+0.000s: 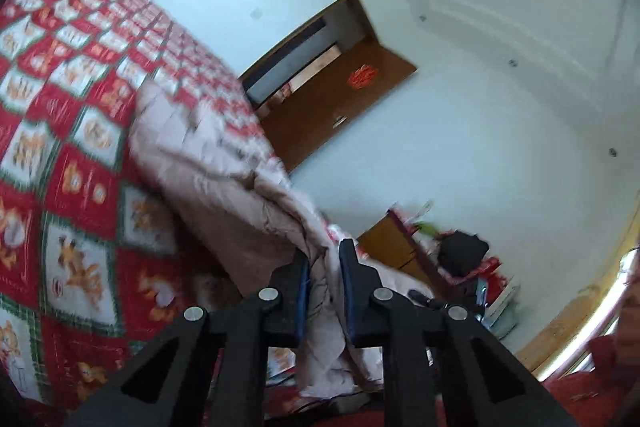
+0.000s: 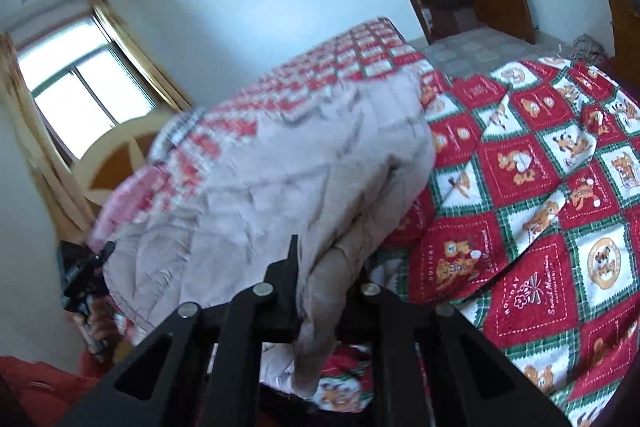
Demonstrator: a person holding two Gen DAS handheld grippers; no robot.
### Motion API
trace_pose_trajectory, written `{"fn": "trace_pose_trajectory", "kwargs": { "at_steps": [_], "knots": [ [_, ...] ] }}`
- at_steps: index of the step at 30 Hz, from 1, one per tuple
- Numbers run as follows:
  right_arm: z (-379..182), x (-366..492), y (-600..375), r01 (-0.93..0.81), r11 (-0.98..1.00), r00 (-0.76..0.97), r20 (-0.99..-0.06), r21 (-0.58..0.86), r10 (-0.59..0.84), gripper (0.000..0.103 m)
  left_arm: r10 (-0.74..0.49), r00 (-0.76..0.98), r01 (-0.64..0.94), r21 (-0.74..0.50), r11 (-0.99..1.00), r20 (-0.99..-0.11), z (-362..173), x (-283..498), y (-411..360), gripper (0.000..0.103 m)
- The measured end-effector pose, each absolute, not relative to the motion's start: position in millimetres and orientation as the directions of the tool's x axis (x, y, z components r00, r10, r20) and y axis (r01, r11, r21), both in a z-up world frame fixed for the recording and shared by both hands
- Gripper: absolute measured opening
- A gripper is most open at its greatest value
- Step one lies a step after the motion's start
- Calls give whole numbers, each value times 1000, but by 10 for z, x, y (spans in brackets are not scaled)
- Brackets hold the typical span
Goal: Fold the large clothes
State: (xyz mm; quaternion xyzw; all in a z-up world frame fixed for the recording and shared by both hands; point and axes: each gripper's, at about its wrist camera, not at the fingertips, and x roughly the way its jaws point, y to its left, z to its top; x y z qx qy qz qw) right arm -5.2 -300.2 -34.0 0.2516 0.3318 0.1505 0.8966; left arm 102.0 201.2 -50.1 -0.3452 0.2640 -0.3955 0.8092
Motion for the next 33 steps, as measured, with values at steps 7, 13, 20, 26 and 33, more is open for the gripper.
{"fn": "trace_pose_trajectory", "kwargs": {
  "at_steps": [7, 13, 20, 26, 33],
  "knots": [
    [126, 425, -3340, -102, 731, 809, -371, 675, 455, 14, -678, 680, 326, -712, 622, -280, 85, 1436, 2023, 14],
    [342, 1525, -3341, -64, 749, 832, -379, 660, 405, 14, -600, 708, 196, -713, 673, -372, 139, 2433, 1956, 15],
    [94, 2776, -3229, 67, 794, 807, -501, 604, 312, 14, -466, 700, -16, -664, 747, -541, -189, 3735, 1755, 15],
    [-574, 3511, -3265, 201, 792, 755, -607, 576, 249, 14, -348, 652, -129, -551, 825, -674, -688, 4507, 1530, 15],
    [-1168, 3881, -3162, 267, 848, 708, -690, 457, 149, 27, -238, 577, -214, -426, 879, -781, -1263, 4861, 1356, 18]
  ]
}}
